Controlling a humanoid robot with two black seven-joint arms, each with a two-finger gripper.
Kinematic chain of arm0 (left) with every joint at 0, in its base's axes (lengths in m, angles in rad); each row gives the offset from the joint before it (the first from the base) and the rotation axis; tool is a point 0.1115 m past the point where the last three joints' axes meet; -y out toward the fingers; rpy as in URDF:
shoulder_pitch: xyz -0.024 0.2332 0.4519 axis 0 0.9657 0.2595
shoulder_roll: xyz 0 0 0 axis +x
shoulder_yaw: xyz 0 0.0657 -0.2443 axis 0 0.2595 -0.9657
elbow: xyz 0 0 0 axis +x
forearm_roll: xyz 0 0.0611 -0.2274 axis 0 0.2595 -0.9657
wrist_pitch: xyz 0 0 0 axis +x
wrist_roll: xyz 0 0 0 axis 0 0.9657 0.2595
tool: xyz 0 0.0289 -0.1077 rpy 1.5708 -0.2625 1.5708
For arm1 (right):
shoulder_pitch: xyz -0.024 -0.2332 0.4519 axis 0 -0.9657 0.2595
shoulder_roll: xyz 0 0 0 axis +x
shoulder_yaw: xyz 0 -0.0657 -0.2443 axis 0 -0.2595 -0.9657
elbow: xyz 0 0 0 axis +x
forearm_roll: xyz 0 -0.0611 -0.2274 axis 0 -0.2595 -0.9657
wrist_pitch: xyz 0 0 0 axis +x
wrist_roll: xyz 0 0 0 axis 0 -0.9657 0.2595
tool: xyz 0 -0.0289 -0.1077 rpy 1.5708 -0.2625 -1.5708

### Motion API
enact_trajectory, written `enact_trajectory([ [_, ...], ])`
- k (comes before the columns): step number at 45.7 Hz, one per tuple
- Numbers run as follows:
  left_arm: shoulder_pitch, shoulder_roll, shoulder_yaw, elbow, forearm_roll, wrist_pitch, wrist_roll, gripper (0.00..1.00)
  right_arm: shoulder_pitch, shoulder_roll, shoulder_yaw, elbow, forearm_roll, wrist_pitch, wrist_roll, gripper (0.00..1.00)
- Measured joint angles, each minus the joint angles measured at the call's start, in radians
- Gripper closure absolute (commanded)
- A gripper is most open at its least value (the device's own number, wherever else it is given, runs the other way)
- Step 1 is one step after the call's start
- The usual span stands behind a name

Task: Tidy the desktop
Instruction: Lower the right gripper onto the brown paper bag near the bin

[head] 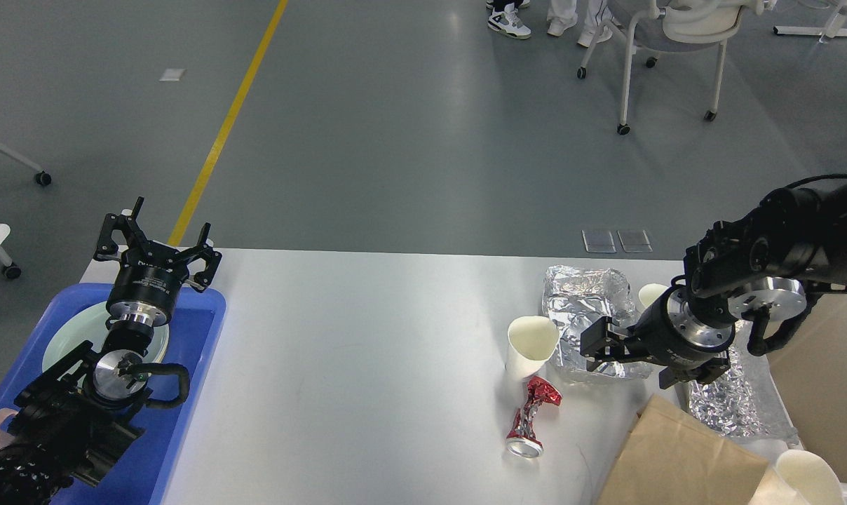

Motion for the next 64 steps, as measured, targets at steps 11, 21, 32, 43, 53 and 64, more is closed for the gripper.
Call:
enact_trajectory([
  [11, 0.000, 0.000, 0.000, 0.000, 0.001, 0.000, 0.000, 0.02, -0.050, -0.096, -0.090, 0.005, -0.004, -0.089, 0.004, 0.00],
  [21, 0.002, 0.000, -0.001, 0.000, 0.001, 0.000, 0.000, 0.02, -0.167, -0.268, -0.120, 0.009, -0.052, -0.159, 0.006, 0.00],
  [32, 0.001, 0.000, -0.001, 0.000, 0.001, 0.000, 0.000, 0.02, -0.236, -0.424, -0.119, 0.072, -0.117, -0.181, 0.007, 0.00],
  [43, 0.001, 0.000, -0.001, 0.000, 0.001, 0.000, 0.001, 0.02, -0.361, -0.519, -0.029, 0.084, -0.133, -0.248, 0.012, 0.00],
  [53, 0.001, 0.000, -0.001, 0.000, 0.001, 0.000, 0.000, 0.02, -0.547, -0.530, 0.124, 0.059, -0.134, -0.357, 0.023, 0.00],
  [64, 0.001, 0.000, -0.001, 0.000, 0.000, 0.000, 0.000, 0.02, -0.751, -0.501, 0.278, -0.005, -0.132, -0.472, 0.031, 0.15],
])
